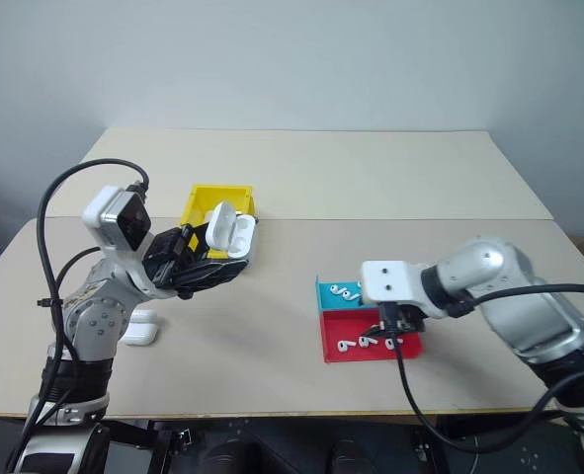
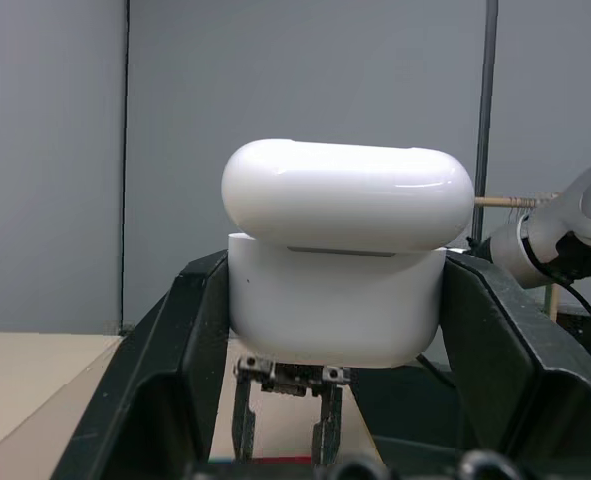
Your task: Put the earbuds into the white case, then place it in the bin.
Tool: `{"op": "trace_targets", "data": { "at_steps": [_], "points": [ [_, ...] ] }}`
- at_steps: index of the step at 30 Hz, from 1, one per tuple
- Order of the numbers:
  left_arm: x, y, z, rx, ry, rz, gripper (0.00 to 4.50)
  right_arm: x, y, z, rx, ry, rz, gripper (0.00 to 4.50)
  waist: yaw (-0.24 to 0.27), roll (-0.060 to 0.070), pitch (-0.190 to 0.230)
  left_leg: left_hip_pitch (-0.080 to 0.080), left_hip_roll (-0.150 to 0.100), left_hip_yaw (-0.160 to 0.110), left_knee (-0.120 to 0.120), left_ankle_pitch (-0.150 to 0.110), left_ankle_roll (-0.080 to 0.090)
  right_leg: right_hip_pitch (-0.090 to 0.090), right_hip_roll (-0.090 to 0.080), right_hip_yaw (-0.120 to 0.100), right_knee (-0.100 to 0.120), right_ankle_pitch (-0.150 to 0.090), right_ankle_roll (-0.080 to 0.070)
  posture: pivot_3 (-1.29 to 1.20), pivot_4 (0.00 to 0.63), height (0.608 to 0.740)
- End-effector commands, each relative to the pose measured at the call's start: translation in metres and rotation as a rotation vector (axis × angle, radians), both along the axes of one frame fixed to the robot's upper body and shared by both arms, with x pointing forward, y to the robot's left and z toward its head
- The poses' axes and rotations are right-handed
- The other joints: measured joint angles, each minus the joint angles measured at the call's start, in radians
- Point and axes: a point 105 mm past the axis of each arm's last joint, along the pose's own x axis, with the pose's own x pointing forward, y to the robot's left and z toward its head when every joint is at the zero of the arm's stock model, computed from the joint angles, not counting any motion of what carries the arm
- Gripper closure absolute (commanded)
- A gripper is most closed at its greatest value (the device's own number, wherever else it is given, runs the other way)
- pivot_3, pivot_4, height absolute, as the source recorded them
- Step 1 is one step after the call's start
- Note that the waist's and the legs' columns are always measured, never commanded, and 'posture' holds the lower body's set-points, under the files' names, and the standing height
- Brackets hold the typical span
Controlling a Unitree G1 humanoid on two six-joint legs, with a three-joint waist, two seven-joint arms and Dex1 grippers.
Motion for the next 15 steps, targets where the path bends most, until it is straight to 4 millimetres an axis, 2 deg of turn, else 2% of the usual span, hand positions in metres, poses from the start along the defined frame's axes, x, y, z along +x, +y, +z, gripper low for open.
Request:
{"op": "trace_targets", "data": {
  "at_steps": [1,15],
  "points": [
    [-0.008,-0.001,0.007,0.001,-0.042,0.001,1.67,0.006,0.004,-0.008,-0.072,0.022,-0.051,1.58,0.001,0.0,0.0,0.0,0.0,0.0,0.0,0.0,0.0,0.0,0.0,0.0,0.0,0.0,0.0,0.0,0.15,0.74],
    [-0.013,0.001,0.005,0.003,-0.015,0.053,1.67,0.009,0.018,-0.029,-0.141,0.074,-0.123,1.58,0.004,0.0,0.0,-0.001,0.0,0.0,0.002,0.0,0.0,0.0,0.0,0.0,0.0,0.0,0.0,0.0,0.15,0.74]
  ]
}}
